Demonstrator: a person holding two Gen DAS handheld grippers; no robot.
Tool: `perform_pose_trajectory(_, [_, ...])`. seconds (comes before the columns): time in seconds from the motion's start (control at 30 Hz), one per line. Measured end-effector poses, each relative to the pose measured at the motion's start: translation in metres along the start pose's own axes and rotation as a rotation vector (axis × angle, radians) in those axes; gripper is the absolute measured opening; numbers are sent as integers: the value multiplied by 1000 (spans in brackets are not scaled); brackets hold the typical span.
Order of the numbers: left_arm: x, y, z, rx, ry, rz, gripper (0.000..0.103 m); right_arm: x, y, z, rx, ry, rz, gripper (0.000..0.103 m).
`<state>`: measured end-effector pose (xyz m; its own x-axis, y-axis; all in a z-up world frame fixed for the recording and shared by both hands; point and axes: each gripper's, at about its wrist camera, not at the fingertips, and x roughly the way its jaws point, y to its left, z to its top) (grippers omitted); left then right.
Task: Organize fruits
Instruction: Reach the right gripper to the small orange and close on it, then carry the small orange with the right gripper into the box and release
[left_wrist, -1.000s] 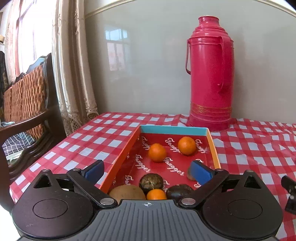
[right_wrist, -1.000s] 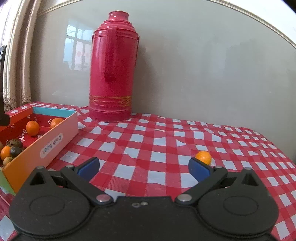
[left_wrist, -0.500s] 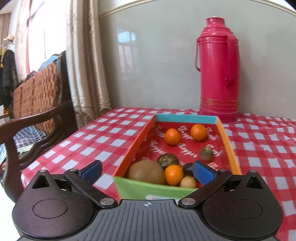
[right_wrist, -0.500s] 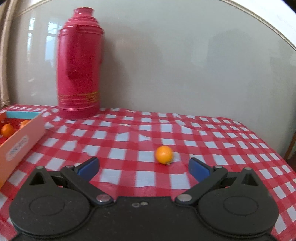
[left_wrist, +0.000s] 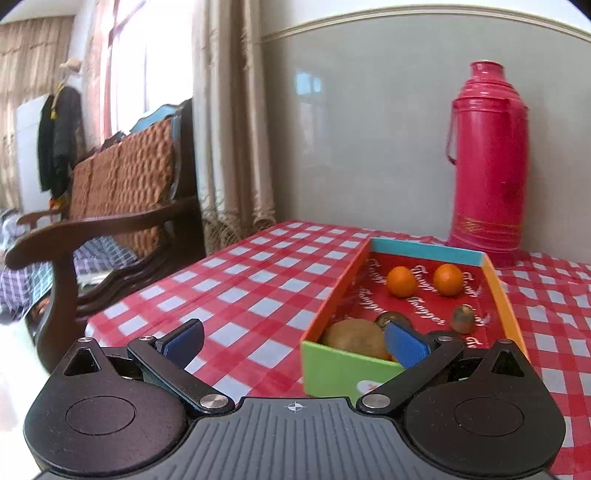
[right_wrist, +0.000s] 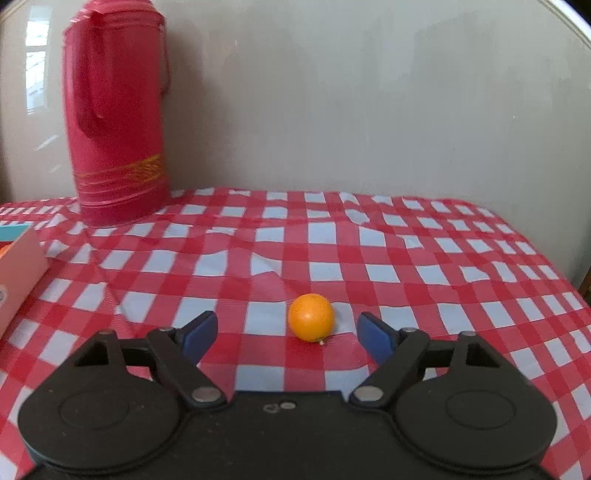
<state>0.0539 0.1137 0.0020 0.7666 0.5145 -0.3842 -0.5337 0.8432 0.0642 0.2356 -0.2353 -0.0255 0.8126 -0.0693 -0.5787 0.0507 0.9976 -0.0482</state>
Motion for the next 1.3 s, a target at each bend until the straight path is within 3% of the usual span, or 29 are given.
perform_pose_trajectory(0.13, [1,9,-1,-38,-16,38,103,13,-5,4,27,39,-3,67])
perform_pose_trajectory(0.2, [4,12,-1,-39,-8,44,103,18,-5,6,43,55,5,55])
perform_pose_trajectory(0.33, [6,15,-2,-38,-1,48,103,28,-1,6,51,78,5,45])
perform_pose_trajectory(0.4, [6,15,-2,-34,-2,50,103,29,1,6,47,74,0,27])
perform_pose_trajectory(0.43, [7,16,-2,-33,-1,49,103,29,1,7,45,71,0,24])
perform_pose_trajectory(0.77, [8,25,-3,-61,6,58,103,4,13,9,22,-12,48,24])
perform_pose_trajectory(1.1, [2,32,-7,-27,-7,71,103,-48,88,17,-89,-113,339,24])
perform_pose_trajectory(1.3, [-1,44,-8,-9,-18,91,103,-73,148,16,-191,-127,516,24])
